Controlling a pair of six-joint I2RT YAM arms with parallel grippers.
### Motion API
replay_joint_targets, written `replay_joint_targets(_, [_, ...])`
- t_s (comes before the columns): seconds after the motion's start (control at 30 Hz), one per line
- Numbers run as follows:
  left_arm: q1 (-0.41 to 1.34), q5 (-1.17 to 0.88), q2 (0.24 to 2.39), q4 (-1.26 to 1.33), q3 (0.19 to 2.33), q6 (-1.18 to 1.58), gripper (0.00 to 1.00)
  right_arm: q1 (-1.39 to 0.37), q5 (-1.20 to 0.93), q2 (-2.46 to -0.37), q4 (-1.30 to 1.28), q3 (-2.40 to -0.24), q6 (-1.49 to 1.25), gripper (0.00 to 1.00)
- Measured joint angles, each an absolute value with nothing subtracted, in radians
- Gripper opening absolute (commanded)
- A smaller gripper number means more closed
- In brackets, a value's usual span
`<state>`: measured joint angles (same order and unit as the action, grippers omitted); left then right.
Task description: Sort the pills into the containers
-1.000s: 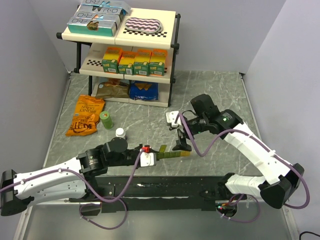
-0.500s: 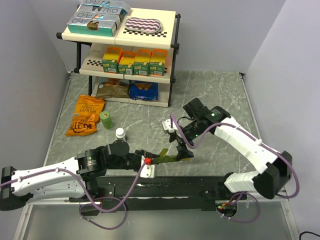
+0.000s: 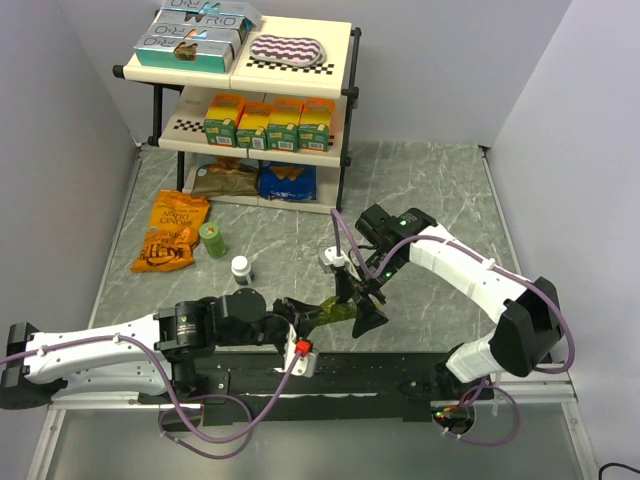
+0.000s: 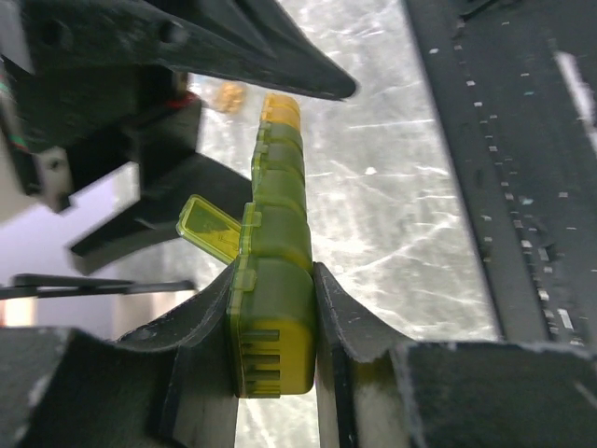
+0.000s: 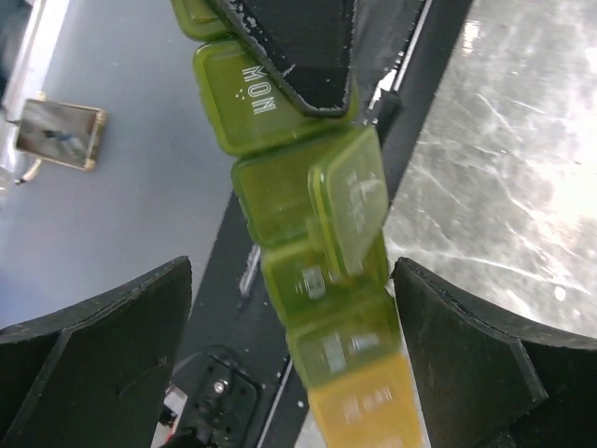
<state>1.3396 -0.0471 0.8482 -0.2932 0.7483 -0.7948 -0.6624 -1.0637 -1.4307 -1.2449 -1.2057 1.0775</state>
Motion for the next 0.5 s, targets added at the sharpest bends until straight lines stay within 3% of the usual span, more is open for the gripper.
replay_joint_targets(0.07, [1.342,-0.034,0.848,-0.279,0.748,-0.815,0.01,-0.665,-1.077,-1.444,-1.248,-1.206,1.079,0.92])
replay_joint_targets(0.17, [1.345,-0.021,0.848,-0.256,0.748,-0.832,0.01,-0.665,-1.097,-1.465,-1.249,-1.206,1.079,0.80])
replay_joint_targets(0.3, [1.348,-0.017,0.848,-0.237,0.744,-0.846,0.01,-0.666,-1.112,-1.503,-1.262,-1.225,1.093,0.46])
replay_joint_targets(0.5, [1.350,0.021,0.841,-0.189,0.690,-0.854,0.01,-0.669,-1.092,-1.532,-1.274,-1.240,1.113,0.27])
